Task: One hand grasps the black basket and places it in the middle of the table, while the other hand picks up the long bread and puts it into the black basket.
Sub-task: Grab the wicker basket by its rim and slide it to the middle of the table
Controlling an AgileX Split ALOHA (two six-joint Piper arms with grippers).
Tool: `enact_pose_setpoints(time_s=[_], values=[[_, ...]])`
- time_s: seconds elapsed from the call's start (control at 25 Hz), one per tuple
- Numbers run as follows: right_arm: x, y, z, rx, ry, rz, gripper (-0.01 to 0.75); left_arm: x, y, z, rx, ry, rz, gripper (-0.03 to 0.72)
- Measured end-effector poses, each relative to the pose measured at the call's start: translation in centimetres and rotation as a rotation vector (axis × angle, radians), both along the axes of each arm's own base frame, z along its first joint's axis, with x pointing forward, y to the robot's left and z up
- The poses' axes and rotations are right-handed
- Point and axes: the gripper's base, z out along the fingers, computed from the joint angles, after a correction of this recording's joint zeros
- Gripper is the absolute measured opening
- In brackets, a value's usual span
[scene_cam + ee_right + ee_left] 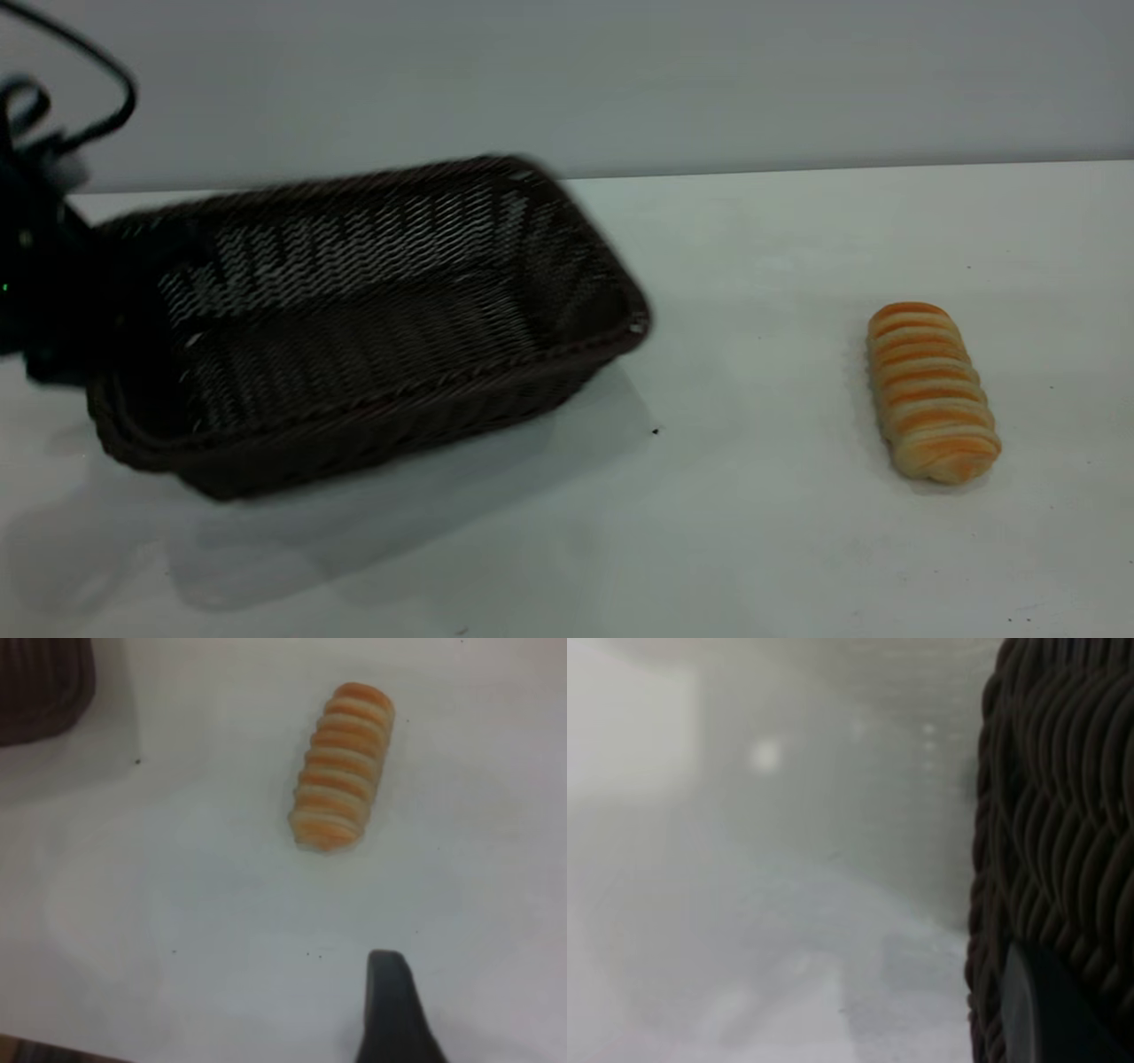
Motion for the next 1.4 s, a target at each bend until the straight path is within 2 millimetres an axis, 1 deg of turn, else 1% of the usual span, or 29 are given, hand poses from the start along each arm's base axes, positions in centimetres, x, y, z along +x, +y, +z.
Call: enact_pose_setpoints(time_s=[0.12,0.2,0.28,0.44,0.56,0.68,0.76,0.92,1.0,1.08,1.2,1.28,1.36,1.4], values=[[0.0,0.0,0.0,-0.001,0.000,0.000,0.465,1.7,-1.7,1.8,0.018,-0.043,-0.213,0.134],[0.0,0.0,0.0,-0.002,0.000,0.000,0.465,3.1,-2.8,2.3,0.025,-0.059,-0.309,0.134],[0.0,0.0,0.0,-0.002,0.000,0.000,0.465,4.4,-3.7,2.3,0.023,-0.057,-0.364,0.134],[0.0,0.0,0.0,-0.002,0.000,0.000,0.465,6.3,-4.2,0.4,0.013,0.004,-0.399,0.134],[0.0,0.0,0.0,-0.002,0.000,0.000,0.465,6.8,-4.3,-1.6,0.009,0.052,-0.403,0.134],[0.0,0.0,0.0,-0.002,0.000,0.000,0.465,6.9,-4.4,-3.3,-0.004,0.099,-0.382,0.134],[0.0,0.0,0.0,-0.002,0.000,0.000,0.465,6.9,-4.4,-3.6,-0.009,0.112,-0.363,0.134],[0.0,0.0,0.0,-0.002,0.000,0.000,0.465,6.8,-4.4,-3.6,-0.012,0.122,-0.350,0.134],[0.0,0.0,0.0,-0.002,0.000,0.000,0.465,6.8,-4.4,-3.6,-0.012,0.124,-0.349,0.150],[0.0,0.0,0.0,-0.002,0.000,0.000,0.465,6.8,-4.3,-3.6,-0.006,0.124,-0.352,0.216],[0.0,0.0,0.0,-0.002,0.000,0.000,0.465,6.8,-4.3,-3.5,-0.002,0.131,-0.359,0.385],[0.0,0.0,0.0,-0.002,0.000,0.000,0.465,6.7,-4.2,-3.5,0.009,0.142,-0.361,0.479],[0.0,0.0,0.0,-0.002,0.000,0.000,0.465,6.6,-3.9,-3.3,0.036,0.159,-0.361,0.552],[0.0,0.0,0.0,-0.002,0.000,0.000,0.465,6.6,-3.8,-3.0,0.050,0.164,-0.361,0.571]])
